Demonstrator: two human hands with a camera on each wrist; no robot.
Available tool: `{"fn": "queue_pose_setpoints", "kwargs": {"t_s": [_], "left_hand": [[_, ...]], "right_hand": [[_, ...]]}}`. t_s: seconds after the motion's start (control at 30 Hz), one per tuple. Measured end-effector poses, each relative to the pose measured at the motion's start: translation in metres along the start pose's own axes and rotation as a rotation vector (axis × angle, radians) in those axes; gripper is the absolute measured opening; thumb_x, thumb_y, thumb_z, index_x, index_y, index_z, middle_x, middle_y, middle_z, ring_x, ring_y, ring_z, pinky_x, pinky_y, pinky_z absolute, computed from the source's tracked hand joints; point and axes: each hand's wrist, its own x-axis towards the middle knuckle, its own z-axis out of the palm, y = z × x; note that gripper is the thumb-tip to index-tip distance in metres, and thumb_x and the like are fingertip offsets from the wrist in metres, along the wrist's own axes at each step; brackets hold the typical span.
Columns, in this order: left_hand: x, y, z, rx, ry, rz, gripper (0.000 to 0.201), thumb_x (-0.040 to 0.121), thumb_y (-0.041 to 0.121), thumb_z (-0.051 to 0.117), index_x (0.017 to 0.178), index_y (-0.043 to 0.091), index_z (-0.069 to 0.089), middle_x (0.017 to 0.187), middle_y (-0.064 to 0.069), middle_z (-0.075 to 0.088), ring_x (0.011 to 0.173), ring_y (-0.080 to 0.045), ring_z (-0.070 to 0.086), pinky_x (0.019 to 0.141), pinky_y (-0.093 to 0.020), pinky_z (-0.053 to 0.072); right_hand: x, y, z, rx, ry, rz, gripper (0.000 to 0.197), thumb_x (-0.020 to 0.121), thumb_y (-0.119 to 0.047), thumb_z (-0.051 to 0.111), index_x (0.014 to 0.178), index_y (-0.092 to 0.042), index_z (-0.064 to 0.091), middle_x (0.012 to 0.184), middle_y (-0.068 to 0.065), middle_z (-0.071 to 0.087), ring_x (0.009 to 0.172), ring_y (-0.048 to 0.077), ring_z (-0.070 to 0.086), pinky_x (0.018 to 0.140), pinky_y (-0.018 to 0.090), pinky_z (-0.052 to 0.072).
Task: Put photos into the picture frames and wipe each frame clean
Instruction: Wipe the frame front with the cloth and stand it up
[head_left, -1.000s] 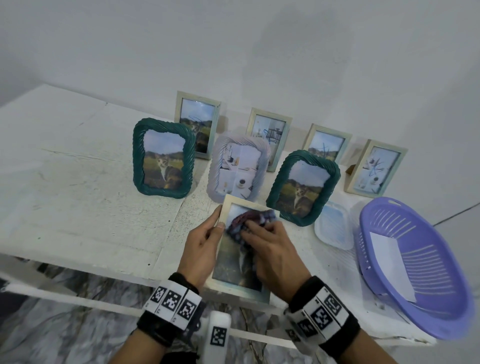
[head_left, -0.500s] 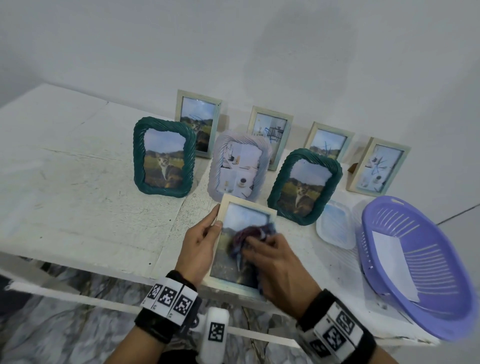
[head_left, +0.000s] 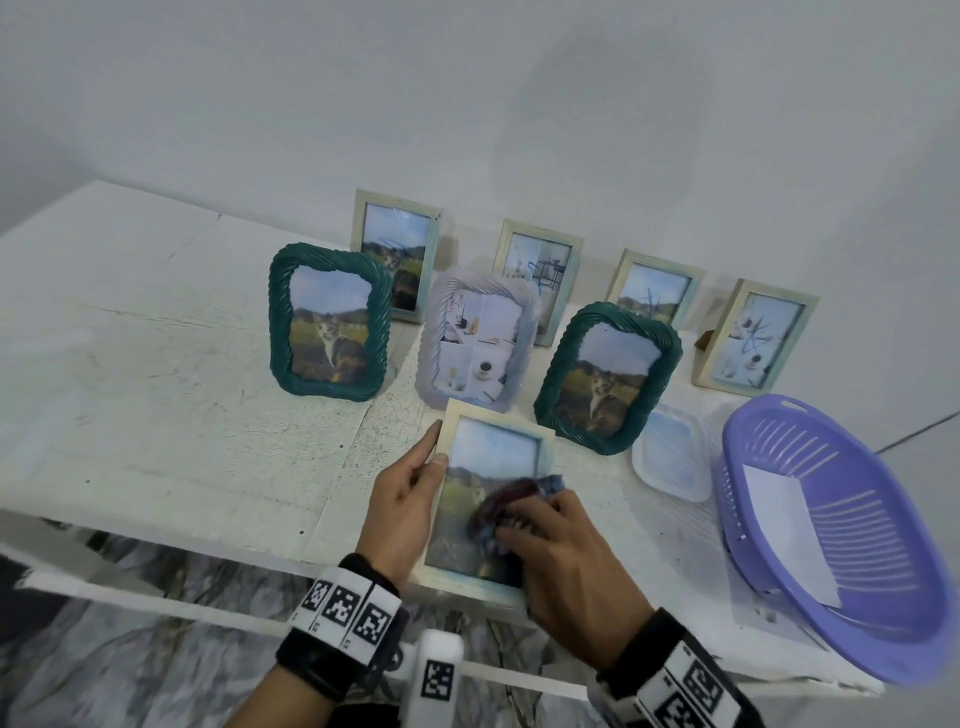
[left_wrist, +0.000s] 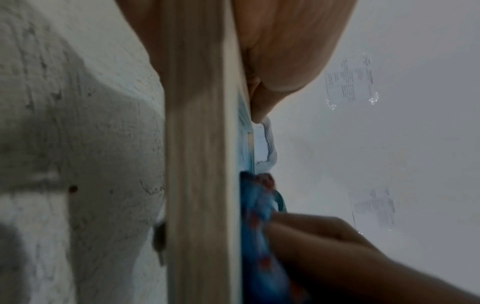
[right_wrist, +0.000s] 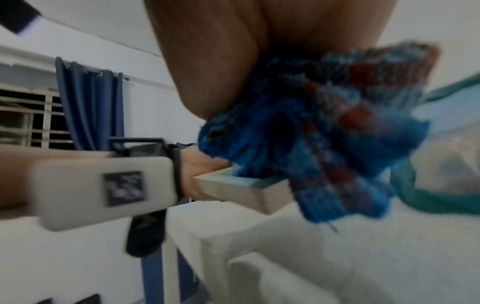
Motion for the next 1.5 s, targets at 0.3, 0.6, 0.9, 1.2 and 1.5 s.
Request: {"fn": "queue_pose_setpoints", "kwargs": {"t_s": [0.3,0.6,0.9,1.2,1.5], "left_hand": [[-0.007,0.015,0.011,-0.046,-0.039,0.072,0.041,0.101,0.011,0.044,0.141,0.021,0.046,0.134,0.017,0.056,0.124,0.004,0.050,0.107,-0.020,0.038],[-0.002,0.022,0.010,-0.148,-0.014,0.066,0.039,0.100,0.004,0.043,0.127,0.030,0.055,0.122,0.010,0.066,0.114,-0.004,0.060,0.095,-0.020,0.047],[0.002,0.016,0.005,-0.191,0.033,-0.021,0.036,0.101,0.009,0.044,0.130,0.026,0.057,0.118,0.010,0.068,0.110,-0.013,0.065,0.095,-0.035,0.051],[0.015,0.019,0.002,-0.119,0.055,0.067,0.038,0.101,0.010,0.045,0.135,0.025,0.050,0.121,0.027,0.057,0.109,0.016,0.054,0.095,-0.010,0.043],[0.016,0.018,-0.003,-0.122,0.076,0.040,0.038,0.101,0.014,0.046,0.137,0.025,0.050,0.127,0.025,0.055,0.117,0.014,0.047,0.111,-0.028,0.034]], "right_hand": [[0.033,0.013,-0.009,0.034,0.145,0.177,0.045,0.076,-0.010,0.034,0.107,-0.010,0.067,0.116,0.012,0.058,0.094,0.030,0.048,0.087,0.042,0.048],[0.035,-0.011,-0.006,0.137,0.090,0.058,0.053,0.074,-0.012,0.032,0.116,-0.009,0.064,0.125,0.013,0.054,0.097,0.032,0.050,0.085,0.037,0.049],[0.011,-0.022,-0.008,0.247,-0.104,-0.071,0.050,0.071,-0.001,0.038,0.106,-0.014,0.072,0.114,0.001,0.060,0.093,0.026,0.050,0.080,0.036,0.047],[-0.007,0.035,-0.061,0.377,0.050,0.170,0.033,0.077,-0.004,0.046,0.096,-0.023,0.066,0.080,-0.020,0.061,0.071,0.002,0.052,0.065,0.013,0.037],[0.005,0.129,-0.045,-0.156,0.044,0.703,0.020,0.070,0.010,0.057,0.088,0.004,0.064,0.088,0.021,0.064,0.080,0.039,0.057,0.069,0.038,0.038]]}}
